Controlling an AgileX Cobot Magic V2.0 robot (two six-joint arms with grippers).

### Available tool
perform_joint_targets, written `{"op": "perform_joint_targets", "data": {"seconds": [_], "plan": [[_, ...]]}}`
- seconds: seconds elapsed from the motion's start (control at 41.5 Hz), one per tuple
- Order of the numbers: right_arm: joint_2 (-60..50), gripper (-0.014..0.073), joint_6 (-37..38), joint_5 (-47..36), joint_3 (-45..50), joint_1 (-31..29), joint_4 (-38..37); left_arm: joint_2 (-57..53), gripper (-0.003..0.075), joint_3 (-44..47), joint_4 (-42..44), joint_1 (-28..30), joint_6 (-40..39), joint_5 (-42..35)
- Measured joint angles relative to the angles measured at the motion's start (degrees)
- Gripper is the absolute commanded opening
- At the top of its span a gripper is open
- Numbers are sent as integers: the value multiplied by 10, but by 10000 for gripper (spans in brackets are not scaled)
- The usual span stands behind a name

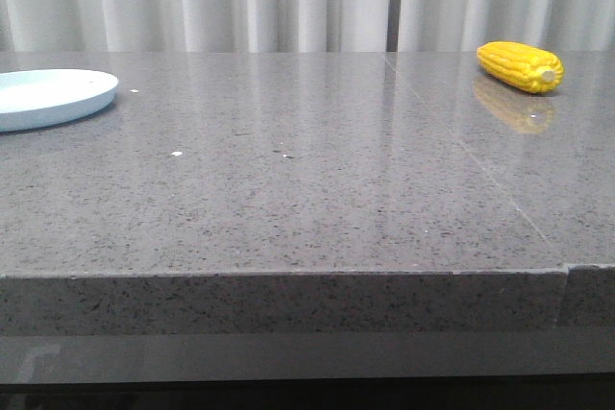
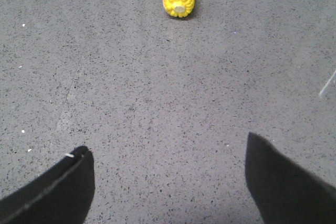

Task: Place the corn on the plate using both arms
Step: 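Move the left gripper down to the rim of the white plate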

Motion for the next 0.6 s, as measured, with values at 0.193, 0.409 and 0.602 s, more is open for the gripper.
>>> {"op": "perform_joint_targets", "data": {"seconds": [0.193,0.409,0.602], "plan": [[0,614,0,0,0,0,0,66,491,-40,-3,0,2,-1],[0,614,0,0,0,0,0,125,491,-80,-11,0,3,-2],[0,614,0,0,0,0,0,156,491,-103,-20,0,3,0]]}}
